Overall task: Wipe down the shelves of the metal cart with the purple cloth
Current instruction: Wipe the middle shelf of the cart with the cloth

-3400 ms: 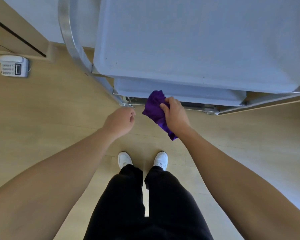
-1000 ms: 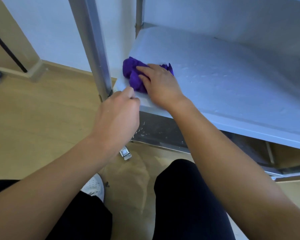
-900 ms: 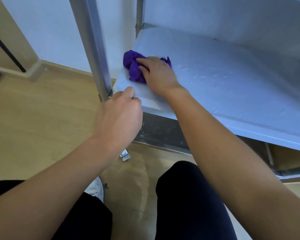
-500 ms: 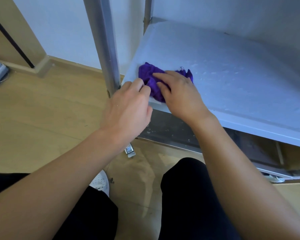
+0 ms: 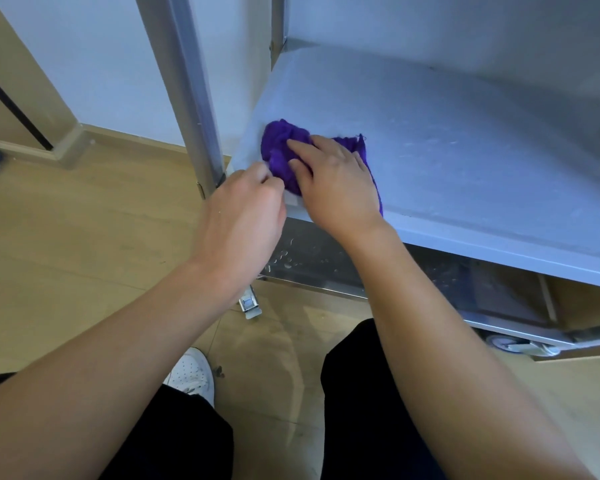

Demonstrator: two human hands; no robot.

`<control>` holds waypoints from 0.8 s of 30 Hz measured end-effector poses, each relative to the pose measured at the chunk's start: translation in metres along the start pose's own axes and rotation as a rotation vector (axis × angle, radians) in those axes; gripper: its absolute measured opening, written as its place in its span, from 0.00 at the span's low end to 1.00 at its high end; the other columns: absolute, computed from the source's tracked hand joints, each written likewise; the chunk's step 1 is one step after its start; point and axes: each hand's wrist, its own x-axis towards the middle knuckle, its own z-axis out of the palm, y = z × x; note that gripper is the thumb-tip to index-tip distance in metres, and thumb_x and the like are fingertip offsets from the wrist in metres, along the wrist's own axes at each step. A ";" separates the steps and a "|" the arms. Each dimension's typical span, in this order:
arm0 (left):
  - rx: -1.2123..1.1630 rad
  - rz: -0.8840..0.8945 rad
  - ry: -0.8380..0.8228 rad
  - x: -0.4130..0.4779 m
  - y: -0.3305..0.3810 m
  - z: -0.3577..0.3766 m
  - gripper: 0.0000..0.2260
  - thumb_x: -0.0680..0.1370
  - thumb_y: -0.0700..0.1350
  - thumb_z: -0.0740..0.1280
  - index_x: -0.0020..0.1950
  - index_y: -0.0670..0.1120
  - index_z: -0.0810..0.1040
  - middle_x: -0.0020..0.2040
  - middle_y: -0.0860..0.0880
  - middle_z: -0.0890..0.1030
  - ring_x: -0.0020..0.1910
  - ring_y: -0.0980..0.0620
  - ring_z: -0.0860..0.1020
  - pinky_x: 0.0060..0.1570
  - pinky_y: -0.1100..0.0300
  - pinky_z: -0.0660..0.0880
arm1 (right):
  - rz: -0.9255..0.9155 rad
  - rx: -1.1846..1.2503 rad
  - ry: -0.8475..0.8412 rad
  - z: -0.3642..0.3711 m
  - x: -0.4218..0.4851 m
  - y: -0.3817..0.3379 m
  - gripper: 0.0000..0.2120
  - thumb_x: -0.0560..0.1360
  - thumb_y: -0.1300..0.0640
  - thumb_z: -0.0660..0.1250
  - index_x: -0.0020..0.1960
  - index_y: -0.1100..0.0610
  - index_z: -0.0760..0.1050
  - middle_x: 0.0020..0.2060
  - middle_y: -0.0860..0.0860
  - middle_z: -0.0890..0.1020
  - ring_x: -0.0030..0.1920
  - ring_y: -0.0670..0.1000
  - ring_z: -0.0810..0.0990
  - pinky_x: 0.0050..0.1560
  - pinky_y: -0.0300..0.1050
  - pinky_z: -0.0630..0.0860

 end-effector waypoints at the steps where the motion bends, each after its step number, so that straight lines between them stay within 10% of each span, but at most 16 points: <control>1: 0.015 0.000 0.011 0.001 0.001 -0.001 0.07 0.76 0.38 0.63 0.40 0.40 0.78 0.40 0.45 0.76 0.37 0.42 0.75 0.31 0.49 0.75 | 0.000 0.005 0.003 -0.002 -0.001 -0.001 0.18 0.82 0.47 0.54 0.70 0.45 0.69 0.67 0.47 0.73 0.68 0.53 0.69 0.70 0.56 0.64; 14: -0.030 0.051 0.026 0.044 0.027 0.018 0.09 0.78 0.43 0.62 0.49 0.42 0.81 0.49 0.46 0.80 0.47 0.42 0.78 0.35 0.50 0.76 | 0.200 0.018 -0.003 -0.051 -0.009 0.092 0.18 0.82 0.49 0.56 0.71 0.45 0.69 0.69 0.50 0.72 0.69 0.54 0.68 0.69 0.51 0.65; 24: 0.044 0.087 0.023 0.041 0.027 0.053 0.11 0.75 0.40 0.57 0.51 0.38 0.75 0.51 0.39 0.75 0.49 0.37 0.74 0.47 0.45 0.71 | 0.394 -0.162 -0.119 -0.045 0.003 0.076 0.21 0.81 0.43 0.48 0.75 0.39 0.57 0.77 0.49 0.56 0.77 0.56 0.52 0.75 0.61 0.47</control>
